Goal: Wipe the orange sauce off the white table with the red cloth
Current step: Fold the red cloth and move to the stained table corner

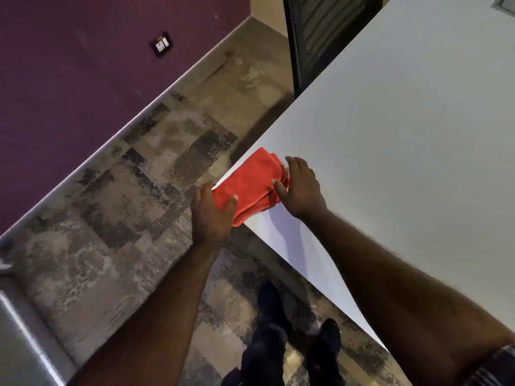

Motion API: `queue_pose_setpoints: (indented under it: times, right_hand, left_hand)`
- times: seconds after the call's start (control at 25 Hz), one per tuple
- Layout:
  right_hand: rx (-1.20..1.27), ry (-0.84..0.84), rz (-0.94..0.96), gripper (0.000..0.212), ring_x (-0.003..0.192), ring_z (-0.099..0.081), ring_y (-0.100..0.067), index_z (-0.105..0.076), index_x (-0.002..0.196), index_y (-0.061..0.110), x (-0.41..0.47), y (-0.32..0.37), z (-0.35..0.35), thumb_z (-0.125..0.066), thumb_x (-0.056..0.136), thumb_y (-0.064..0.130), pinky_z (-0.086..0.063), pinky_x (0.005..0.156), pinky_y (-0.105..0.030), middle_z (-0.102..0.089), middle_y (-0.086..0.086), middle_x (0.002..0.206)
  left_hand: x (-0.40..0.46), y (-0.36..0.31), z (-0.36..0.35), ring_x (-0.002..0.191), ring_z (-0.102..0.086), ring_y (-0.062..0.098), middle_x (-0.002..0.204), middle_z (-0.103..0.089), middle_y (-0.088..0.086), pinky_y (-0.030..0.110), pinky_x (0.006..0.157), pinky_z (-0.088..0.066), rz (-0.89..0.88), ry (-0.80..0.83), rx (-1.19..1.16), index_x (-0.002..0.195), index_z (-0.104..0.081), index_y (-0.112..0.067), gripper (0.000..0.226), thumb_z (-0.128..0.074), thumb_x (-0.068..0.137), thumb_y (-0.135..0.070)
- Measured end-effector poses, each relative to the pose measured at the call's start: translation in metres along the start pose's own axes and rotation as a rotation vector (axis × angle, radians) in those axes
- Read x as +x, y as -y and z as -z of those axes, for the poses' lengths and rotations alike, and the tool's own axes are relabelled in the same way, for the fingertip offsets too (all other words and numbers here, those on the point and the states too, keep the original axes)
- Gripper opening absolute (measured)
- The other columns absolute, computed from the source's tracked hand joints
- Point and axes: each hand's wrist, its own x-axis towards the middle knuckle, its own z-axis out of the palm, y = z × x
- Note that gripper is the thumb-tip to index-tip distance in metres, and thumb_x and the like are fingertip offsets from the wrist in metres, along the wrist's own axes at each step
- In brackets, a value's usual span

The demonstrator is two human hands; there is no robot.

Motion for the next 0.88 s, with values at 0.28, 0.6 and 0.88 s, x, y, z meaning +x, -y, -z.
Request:
queue_pose_setpoints:
  times: [0.28,0.6,0.88]
  right_hand:
    - [-0.008,0.026,-0.138,0.059,0.111,-0.049,-0.032,-0.049,0.126,0.004,0.021,0.009,-0.012,-0.050,0.092,0.052,-0.041,0.092,-0.041,-0.054,-0.017,0.123]
    - [0.117,0.103,-0.178,0.053,0.080,-0.050,-0.028,-0.054,0.094,0.003,0.022,0.012,-0.007,-0.047,0.085,0.055,-0.028,0.068,-0.031,-0.053,-0.013,0.090]
    - [0.220,-0.159,-0.118,0.044,0.075,-0.045,-0.019,-0.058,0.090,0.002,-0.032,0.007,0.031,-0.047,0.087,0.045,-0.026,0.065,-0.028,-0.059,-0.011,0.085]
  left_hand:
    - [0.019,0.018,-0.011,0.117,-0.055,0.035,0.127,-0.059,0.022,0.034,0.096,-0.041,0.174,0.003,-0.045,0.127,-0.055,0.003,0.042,-0.061,0.093,-0.022]
    - [0.017,0.011,-0.007,0.101,-0.058,0.031,0.112,-0.062,0.020,0.030,0.084,-0.044,0.059,-0.018,-0.062,0.111,-0.059,0.002,0.028,-0.068,0.087,-0.011]
    - [-0.007,-0.022,0.002,0.092,-0.057,0.023,0.108,-0.058,0.012,0.041,0.079,-0.054,-0.205,0.038,-0.118,0.109,-0.059,-0.004,0.025,-0.069,0.087,-0.013]
